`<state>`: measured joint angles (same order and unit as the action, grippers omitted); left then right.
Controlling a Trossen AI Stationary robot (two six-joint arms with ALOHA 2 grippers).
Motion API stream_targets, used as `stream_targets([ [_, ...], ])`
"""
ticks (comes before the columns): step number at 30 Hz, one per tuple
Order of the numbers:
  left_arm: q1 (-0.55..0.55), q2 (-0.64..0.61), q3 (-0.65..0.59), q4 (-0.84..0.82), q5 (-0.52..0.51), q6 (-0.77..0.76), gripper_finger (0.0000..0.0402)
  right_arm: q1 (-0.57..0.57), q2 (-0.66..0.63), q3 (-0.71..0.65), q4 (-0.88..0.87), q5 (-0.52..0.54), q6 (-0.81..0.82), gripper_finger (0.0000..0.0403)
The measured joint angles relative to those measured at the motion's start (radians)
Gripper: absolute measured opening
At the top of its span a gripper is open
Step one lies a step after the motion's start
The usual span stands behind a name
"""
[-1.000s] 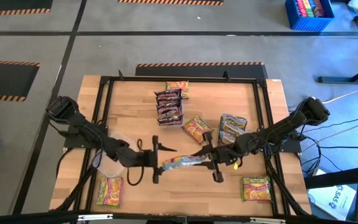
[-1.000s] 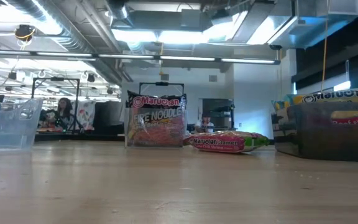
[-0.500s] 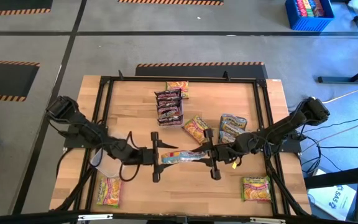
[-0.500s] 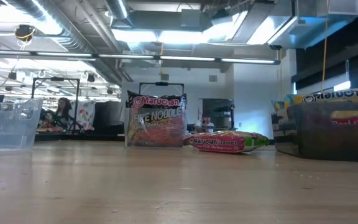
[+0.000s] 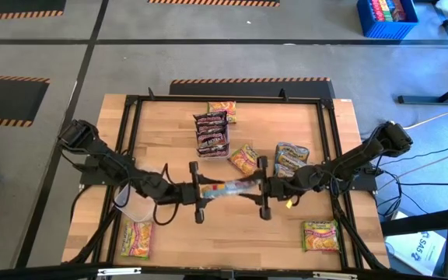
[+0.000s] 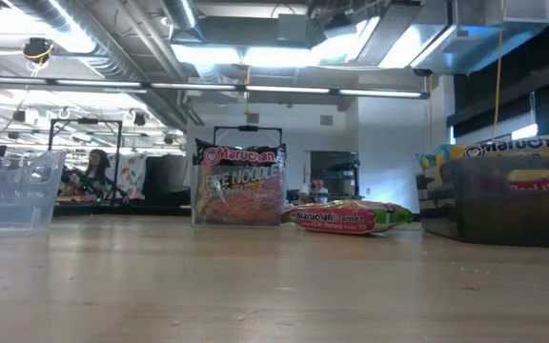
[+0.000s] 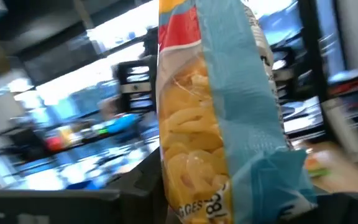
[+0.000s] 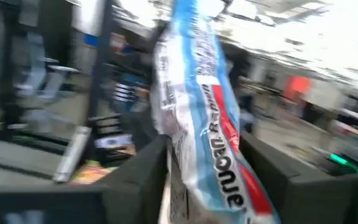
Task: Sort Maruchan noodles
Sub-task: Put the blue noodle pack into the black bin
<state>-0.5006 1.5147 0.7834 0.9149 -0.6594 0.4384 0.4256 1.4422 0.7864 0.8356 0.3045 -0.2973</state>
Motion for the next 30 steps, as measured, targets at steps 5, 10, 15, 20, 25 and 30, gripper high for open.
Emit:
stream_targets([
  [5, -0.030, -0.010, 0.001, 0.028, -0.331, 0.235, 0.0133, 0.049, -0.059, 0.002, -0.070, 0.343, -0.026, 0.0232],
  [10, 0.007, -0.005, 0.001, 0.027, -0.597, 0.486, 0.0133, 0.072, -0.082, 0.001, -0.132, 0.533, 0.011, 0.0271],
  [15, 0.088, 0.031, 0.001, -0.039, -0.697, 0.549, 0.0134, 0.004, -0.038, 0.000, -0.134, 0.434, 0.240, 0.0279],
  [20, 0.136, 0.080, 0.010, -0.061, -0.733, 0.602, 0.0134, -0.110, 0.040, 0.000, -0.080, 0.330, 0.471, 0.0276],
  [25, 0.187, 0.103, 0.031, -0.082, -0.721, 0.644, 0.0134, -0.210, 0.062, 0.000, -0.058, 0.242, 0.728, 0.0276],
  [30, 0.222, 0.094, 0.036, -0.084, -0.714, 0.646, 0.0134, -0.276, 0.062, 0.000, -0.062, 0.234, 0.885, 0.0276],
])
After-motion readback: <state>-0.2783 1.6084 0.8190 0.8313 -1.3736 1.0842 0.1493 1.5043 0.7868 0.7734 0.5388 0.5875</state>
